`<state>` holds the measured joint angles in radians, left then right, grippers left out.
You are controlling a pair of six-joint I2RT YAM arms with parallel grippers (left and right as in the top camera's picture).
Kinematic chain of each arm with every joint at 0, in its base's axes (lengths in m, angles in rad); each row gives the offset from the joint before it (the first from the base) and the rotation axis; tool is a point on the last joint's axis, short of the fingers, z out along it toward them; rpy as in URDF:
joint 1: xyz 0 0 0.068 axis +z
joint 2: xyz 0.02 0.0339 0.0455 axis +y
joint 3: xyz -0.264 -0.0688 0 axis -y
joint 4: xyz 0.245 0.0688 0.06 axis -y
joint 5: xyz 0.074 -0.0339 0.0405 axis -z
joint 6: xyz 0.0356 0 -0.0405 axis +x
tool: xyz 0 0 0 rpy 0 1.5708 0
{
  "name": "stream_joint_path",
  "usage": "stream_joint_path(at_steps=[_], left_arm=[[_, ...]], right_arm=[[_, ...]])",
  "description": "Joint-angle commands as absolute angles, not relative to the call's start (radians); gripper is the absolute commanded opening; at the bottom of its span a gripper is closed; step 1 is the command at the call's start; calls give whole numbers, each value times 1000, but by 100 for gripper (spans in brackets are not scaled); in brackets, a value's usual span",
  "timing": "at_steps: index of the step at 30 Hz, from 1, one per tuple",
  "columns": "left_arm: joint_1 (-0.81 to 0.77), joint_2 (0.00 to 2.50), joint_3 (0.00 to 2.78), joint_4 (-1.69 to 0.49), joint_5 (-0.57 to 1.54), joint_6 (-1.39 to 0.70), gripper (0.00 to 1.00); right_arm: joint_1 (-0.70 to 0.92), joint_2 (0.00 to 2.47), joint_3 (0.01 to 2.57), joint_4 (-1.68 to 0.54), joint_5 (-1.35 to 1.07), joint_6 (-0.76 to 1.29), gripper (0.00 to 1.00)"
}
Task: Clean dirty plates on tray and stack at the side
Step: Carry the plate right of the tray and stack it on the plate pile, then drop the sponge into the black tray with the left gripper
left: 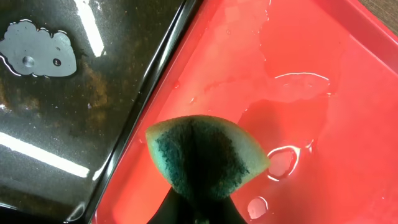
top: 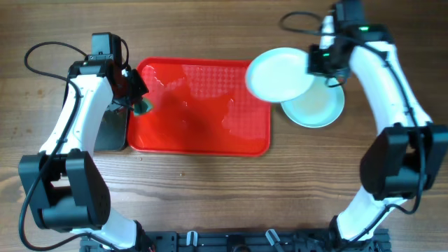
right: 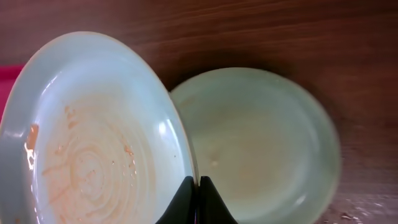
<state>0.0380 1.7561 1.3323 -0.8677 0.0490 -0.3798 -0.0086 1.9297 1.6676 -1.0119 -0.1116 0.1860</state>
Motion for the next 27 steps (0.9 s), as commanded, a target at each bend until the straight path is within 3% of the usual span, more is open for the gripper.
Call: stream_joint_path(at_steps=[1,10,27], left_arm=[[41,1766,1326,-864,32,-382,5],[41,1766,1326,-865,32,-382,5],[41,1766,1326,-870,32,-382,5]], right_arm=[[-95,1937,1584,-1002,-55,277,4],[-138,1937,1336,-823,-28,352,4],[-138,1855,1330,-892,31,344,4]])
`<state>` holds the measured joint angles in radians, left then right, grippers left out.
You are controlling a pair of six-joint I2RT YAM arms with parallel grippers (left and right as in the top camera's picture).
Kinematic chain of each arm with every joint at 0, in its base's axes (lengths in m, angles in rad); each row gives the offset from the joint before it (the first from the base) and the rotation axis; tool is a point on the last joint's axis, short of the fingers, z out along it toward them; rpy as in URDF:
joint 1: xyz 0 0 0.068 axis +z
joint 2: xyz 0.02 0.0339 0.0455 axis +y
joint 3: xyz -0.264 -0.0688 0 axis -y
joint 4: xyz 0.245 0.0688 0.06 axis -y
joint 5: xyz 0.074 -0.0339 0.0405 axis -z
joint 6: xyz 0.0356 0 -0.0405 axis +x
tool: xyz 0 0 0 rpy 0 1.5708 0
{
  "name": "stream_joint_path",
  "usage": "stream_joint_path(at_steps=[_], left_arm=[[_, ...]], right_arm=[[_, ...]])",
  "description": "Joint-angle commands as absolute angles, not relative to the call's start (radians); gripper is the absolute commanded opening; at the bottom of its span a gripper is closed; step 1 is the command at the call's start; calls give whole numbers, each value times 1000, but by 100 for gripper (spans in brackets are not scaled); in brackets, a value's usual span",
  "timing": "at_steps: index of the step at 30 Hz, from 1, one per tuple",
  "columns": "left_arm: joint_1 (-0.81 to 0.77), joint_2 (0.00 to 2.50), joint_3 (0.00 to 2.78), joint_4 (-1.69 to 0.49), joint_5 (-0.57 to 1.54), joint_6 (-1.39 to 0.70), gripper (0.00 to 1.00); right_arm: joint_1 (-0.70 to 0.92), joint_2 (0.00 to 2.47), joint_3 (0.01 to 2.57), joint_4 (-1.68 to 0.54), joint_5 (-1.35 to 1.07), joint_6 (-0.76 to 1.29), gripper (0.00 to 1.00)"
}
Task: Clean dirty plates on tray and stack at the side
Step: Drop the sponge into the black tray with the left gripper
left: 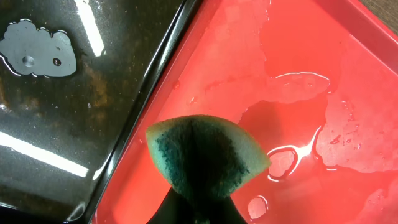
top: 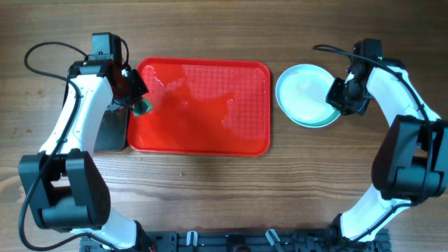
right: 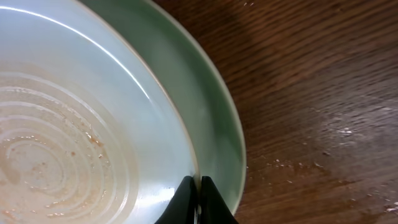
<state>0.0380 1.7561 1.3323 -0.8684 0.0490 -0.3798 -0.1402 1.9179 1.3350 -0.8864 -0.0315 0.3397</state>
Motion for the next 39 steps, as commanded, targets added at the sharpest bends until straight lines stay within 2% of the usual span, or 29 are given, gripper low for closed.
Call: stream_joint_path(at_steps=[1,3,6,8,13,16,20,22,24,26,32,33,34,35,36,39], left_arm=[[41,1766,1326,-869,32,-382,5],[41,1766,1326,-870,32,-382,4],[41,1766,1326,-873,32,-382,4],[41,1765,1326,-873,32,-382,4],[44,1749,1380,-943,15,-366,4],[59,1706,1427,-1000,-112,-366,4],[110,1676,1426,-980,-277,-364,4],[142,1689,1425,-941,-293,-323,5],[184,1716,1425,-899,-292,-322,9],[226,1758,1425,-867,-276,-323,18],[281,1848,1425,-857,-251,-326,45],[286,1860,1425,-855,-251,-336,54],[287,1866,1425,-855,-251,-352,68],[287,1869,1425,-855,-247,-352,90],[286,1869,1425,-854,-231,-352,100],[284,1853,1428,-849,-205,-351,100]], right_arm=[[-138,1826,1330,-892,39,344,4],[-138,1795,1330,-891,39,343,6],[-138,1783,1330,-897,39,339,22],[-138,1783,1330,-905,38,321,26],[-137,1782,1337,-908,-41,286,28],[-120,1782,1361,-897,-176,195,32],[-79,1782,1369,-857,-274,157,39],[-58,1782,1369,-841,-273,157,40],[-35,1782,1369,-822,-265,157,40],[-23,1782,1369,-810,-263,157,43],[-23,1782,1369,-817,-262,156,44],[-23,1782,1369,-819,-262,156,44],[-23,1782,1369,-820,-262,156,44],[-23,1782,1369,-821,-263,156,44],[-23,1782,1369,-821,-263,155,45],[-23,1779,1395,-859,-271,130,45]])
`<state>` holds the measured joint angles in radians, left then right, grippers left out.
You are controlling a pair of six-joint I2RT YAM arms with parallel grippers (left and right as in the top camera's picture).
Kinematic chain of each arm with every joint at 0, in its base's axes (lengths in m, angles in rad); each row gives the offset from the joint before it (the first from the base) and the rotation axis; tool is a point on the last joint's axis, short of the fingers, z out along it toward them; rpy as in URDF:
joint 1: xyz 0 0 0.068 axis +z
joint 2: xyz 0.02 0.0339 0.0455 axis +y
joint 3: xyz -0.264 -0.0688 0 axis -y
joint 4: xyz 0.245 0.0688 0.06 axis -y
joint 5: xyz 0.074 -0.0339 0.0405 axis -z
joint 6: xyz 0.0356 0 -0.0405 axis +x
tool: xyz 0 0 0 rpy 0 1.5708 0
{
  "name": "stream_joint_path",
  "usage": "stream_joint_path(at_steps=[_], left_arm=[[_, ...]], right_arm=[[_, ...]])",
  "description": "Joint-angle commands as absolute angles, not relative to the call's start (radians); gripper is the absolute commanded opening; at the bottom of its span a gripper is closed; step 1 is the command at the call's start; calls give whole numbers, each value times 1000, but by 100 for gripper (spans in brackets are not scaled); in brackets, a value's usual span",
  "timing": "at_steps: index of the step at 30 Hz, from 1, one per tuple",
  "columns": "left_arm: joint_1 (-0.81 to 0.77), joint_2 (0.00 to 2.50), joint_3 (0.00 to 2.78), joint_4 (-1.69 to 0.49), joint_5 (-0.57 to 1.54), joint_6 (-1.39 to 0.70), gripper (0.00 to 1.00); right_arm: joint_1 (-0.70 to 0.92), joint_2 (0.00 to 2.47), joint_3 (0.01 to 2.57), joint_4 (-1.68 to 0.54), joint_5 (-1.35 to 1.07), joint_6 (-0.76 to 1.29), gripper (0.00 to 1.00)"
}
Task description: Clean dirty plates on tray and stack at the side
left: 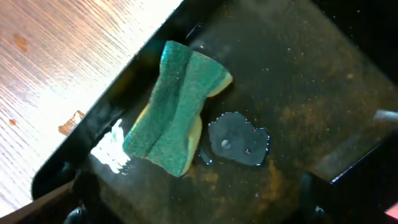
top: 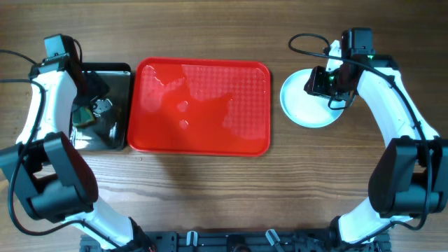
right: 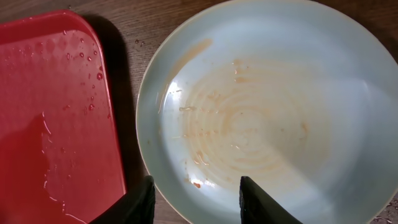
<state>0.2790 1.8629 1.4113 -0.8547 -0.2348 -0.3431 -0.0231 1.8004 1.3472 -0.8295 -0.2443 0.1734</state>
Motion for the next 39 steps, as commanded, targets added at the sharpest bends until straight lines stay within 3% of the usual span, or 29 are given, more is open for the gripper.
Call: stream_joint_path(at_steps=[1,11,12,15,16,17,20,22,26,29,32,39], left_arm=[[279,1835,1428,-849,-197,-351,100],[161,1543,1455,-936,-112,-355,100],[155,1535,1455,-936,-112,-355,100],[154,1534,1454,-936,-112,-355,100],[154,1534,1454,-936,-112,-355,100],[154,1534,1454,-936,-112,-355,100],[154,1534,1454,-936,-112,-355,100],[154,1534,1454,-936,-112,-355,100],[154,1534,1454,-936,-112,-355,100],[154,1534,1454,-936,-112,-355,100],[154,1534,1454,-936,-112,-355,100],[154,1534,1454,-936,-112,-355,100]], right_arm=[[-23,1774,1414,-884,-270,129,45],[13,1469,1556,-1040,-389,56,45],[16,1412,1556,-1053,-390,62,50],[17,1280,1556,-1096,-390,162,53],[17,1234,1556,-1119,-393,227,91],[17,1178,1556,-1145,-393,361,100],[17,1074,1556,-1188,-392,618,100],[17,1024,1556,-1196,-363,654,100],[17,956,1556,-1284,-271,635,100],[17,950,1549,-1289,-215,446,100],[17,908,1438,-1113,-190,169,100],[16,541,785,-527,-193,62,100]])
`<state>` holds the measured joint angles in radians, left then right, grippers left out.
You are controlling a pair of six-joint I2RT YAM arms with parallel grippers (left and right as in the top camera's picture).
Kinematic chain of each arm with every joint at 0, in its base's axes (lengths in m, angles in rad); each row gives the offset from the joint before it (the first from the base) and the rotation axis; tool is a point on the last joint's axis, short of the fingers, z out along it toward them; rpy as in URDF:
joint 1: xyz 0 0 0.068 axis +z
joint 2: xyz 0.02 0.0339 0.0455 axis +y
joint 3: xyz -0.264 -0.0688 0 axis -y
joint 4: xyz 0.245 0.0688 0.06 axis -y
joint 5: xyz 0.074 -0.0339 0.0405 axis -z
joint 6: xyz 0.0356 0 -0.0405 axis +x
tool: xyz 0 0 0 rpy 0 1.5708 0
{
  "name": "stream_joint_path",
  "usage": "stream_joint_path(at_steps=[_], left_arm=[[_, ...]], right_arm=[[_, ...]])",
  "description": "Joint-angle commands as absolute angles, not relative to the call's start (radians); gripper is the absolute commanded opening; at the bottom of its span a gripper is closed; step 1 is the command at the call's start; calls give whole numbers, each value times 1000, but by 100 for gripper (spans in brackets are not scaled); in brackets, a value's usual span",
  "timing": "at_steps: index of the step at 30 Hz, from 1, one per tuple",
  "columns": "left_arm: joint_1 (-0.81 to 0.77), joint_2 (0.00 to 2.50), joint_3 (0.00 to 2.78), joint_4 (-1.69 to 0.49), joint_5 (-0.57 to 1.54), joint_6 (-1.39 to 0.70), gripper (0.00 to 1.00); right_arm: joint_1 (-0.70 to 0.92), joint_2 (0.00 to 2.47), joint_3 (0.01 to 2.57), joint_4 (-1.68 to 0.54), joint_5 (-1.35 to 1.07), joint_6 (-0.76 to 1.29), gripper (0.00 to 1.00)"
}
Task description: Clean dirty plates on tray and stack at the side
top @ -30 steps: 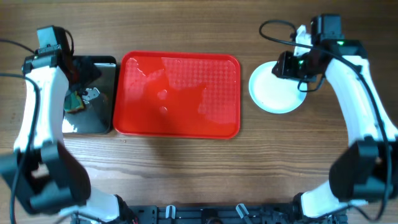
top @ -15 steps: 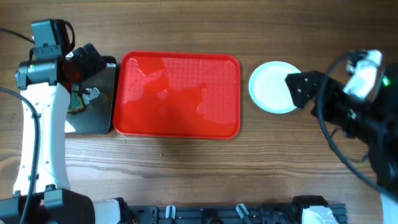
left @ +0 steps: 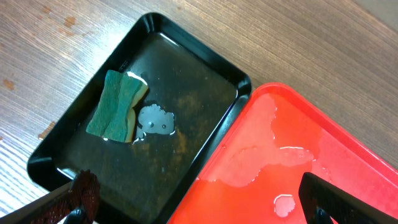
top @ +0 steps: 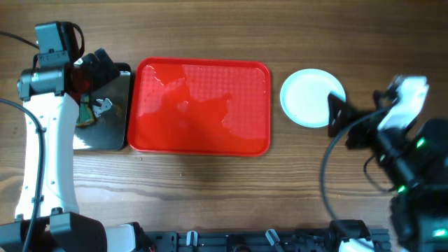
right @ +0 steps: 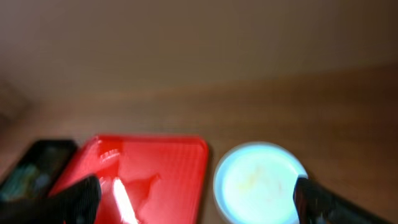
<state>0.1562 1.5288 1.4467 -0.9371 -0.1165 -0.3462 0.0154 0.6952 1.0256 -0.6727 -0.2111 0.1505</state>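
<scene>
The pale green plates [top: 313, 98] lie stacked on the wood right of the red tray [top: 199, 105], which is wet and holds no plates. In the blurred right wrist view the stack [right: 261, 180] sits right of the red tray [right: 149, 168]. My right gripper [top: 346, 124] is open and empty, set back to the right of the stack. The green sponge [left: 118, 115] lies in the black tray [left: 186, 106]. My left gripper [left: 202, 199] is open and empty, raised over the black tray's far right corner.
The black tray [top: 112, 129] lies against the red tray's left side, with a puddle [left: 155, 119] beside the sponge [top: 87, 112]. Bare wooden table [top: 210, 189] lies all round. Arm cables trail at the right.
Both arms have drawn back. The left gripper, then low over the sponge in the black tray, is now higher. The right gripper, then over the plates, is now away to their right.
At first the left gripper held the sponge over the red tray's left edge while the right held a streaked plate tilted above another plate. The plate was then resting on that one, still gripped. Later the plate and the sponge were released; now both grippers are open and withdrawn.
</scene>
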Motion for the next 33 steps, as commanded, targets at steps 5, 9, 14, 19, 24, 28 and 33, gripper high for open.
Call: stream_joint_path(at_steps=[5,9,14,19,24,28,33], left_arm=[[154,1534,1454,-936,-112,-355,100],[154,1534,1454,-936,-112,-355,100],[154,1534,1454,-936,-112,-355,100],[154,1534,1454,-936,-112,-355,100],[154,1534,1454,-936,-112,-355,100],[154,1534,1454,-936,-112,-355,100],[154,1534,1454,-936,-112,-355,100]], right_arm=[[15,241,352,-241,-194,30,100],[15,90,173,-162,-202,35,100],[15,4,60,-117,-203,44,100],[15,3,12,15,-198,27,100],[16,3,5,94,-202,27,100],[16,17,6,16,-203,53,100],[16,41,6,15,-202,53,100]])
